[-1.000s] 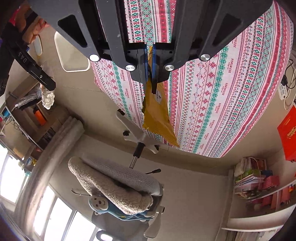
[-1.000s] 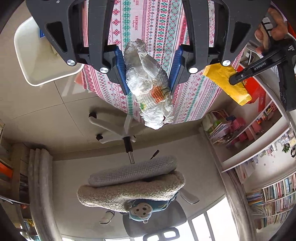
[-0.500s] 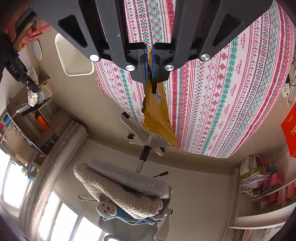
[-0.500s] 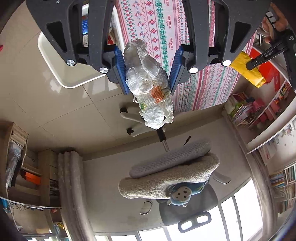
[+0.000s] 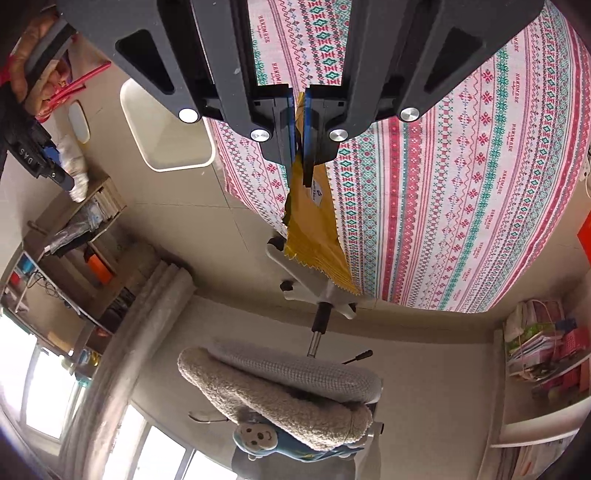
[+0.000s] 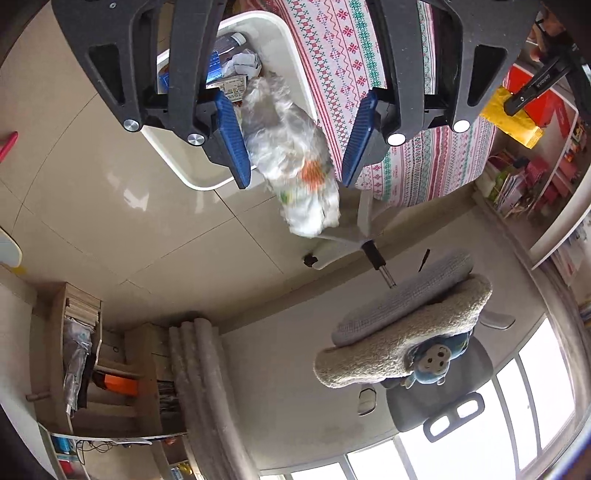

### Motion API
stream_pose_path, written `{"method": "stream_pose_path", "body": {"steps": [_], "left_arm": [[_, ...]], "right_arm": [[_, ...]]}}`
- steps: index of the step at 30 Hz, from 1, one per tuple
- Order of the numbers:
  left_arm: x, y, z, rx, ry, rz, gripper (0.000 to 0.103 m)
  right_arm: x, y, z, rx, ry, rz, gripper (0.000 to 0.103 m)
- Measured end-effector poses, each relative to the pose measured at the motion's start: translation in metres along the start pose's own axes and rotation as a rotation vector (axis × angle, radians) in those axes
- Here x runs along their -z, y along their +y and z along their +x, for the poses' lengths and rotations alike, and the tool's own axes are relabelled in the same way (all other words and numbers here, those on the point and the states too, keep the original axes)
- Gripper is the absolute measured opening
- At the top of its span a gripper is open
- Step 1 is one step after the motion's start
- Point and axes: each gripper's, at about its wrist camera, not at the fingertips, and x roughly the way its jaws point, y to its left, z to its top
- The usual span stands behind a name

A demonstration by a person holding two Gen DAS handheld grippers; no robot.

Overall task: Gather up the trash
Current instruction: 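Carry the wrapped item and snack bag over the white bin while opening both grippers to drop them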

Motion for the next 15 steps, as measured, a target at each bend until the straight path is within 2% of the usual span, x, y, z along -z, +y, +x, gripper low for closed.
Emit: {"method": "stream_pose_path", "body": {"steps": [3, 6, 11, 15], "left_arm": [[0.003, -0.019, 0.006, 0.023, 0.016, 0.026, 0.003], [0.006, -0.04, 0.013, 0.058, 0.043, 0.051, 0.003], [0.015, -0.079, 0.03, 0.122, 0.092, 0.085, 0.003], [0.024, -0.119, 0.047, 0.198, 0.147, 0.103, 0.003]], "right_arm": [[-0.005, -0.012, -0.009, 0.011, -0.04, 0.033, 0.074], [-0.01, -0.025, -0.015, 0.026, -0.069, 0.069, 0.084], [-0.017, -0.046, -0.023, 0.058, -0.104, 0.128, 0.093], [-0.023, -0.061, -0.029, 0.075, -0.124, 0.17, 0.096]]}}
